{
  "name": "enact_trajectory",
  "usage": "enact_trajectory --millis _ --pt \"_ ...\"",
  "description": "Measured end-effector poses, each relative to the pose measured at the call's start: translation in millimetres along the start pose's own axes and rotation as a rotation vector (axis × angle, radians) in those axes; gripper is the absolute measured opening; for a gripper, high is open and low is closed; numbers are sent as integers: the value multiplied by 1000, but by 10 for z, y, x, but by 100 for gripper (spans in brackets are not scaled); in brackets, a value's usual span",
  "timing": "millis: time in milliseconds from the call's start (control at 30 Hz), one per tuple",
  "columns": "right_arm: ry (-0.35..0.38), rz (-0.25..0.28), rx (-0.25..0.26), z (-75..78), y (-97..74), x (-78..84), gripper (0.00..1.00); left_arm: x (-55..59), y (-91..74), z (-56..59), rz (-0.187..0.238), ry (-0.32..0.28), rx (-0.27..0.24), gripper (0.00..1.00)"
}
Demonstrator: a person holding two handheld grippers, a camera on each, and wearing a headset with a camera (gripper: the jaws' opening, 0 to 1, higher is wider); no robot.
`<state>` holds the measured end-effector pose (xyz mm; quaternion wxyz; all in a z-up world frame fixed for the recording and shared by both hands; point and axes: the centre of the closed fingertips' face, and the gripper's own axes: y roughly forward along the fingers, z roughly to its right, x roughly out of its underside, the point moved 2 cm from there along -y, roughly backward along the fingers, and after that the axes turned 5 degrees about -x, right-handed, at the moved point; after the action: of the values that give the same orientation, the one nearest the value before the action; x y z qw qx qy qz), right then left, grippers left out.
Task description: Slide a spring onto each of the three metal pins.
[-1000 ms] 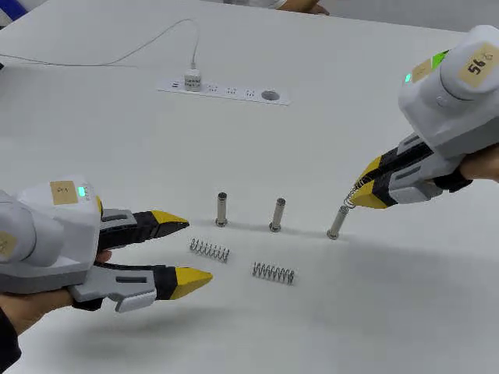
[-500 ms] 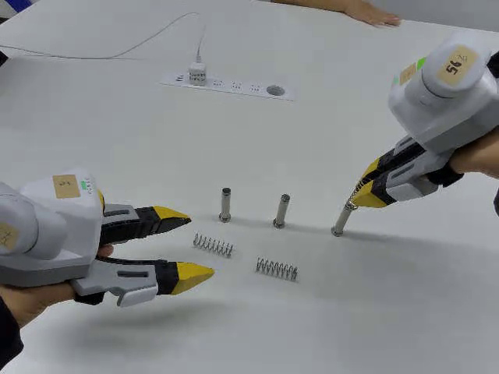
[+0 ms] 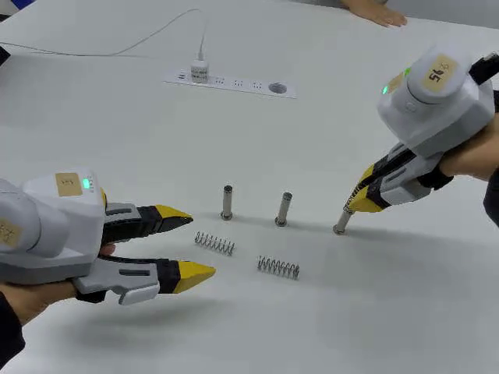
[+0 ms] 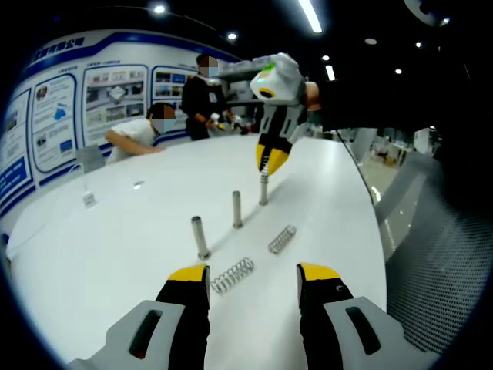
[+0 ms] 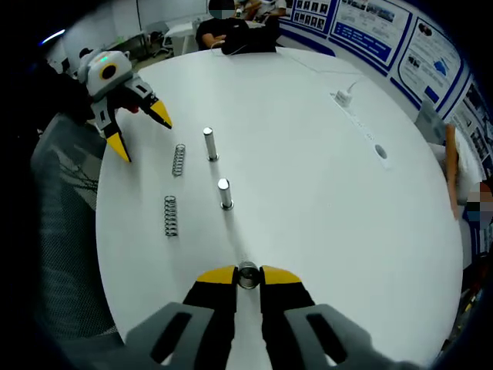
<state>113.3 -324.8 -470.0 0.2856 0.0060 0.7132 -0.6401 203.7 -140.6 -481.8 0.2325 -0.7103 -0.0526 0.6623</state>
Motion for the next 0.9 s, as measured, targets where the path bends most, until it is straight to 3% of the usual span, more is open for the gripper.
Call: enact_trajectory --millis 900 --pt "42 -58 -20 3 332 156 13 -5 0 16 -2 1 4 45"
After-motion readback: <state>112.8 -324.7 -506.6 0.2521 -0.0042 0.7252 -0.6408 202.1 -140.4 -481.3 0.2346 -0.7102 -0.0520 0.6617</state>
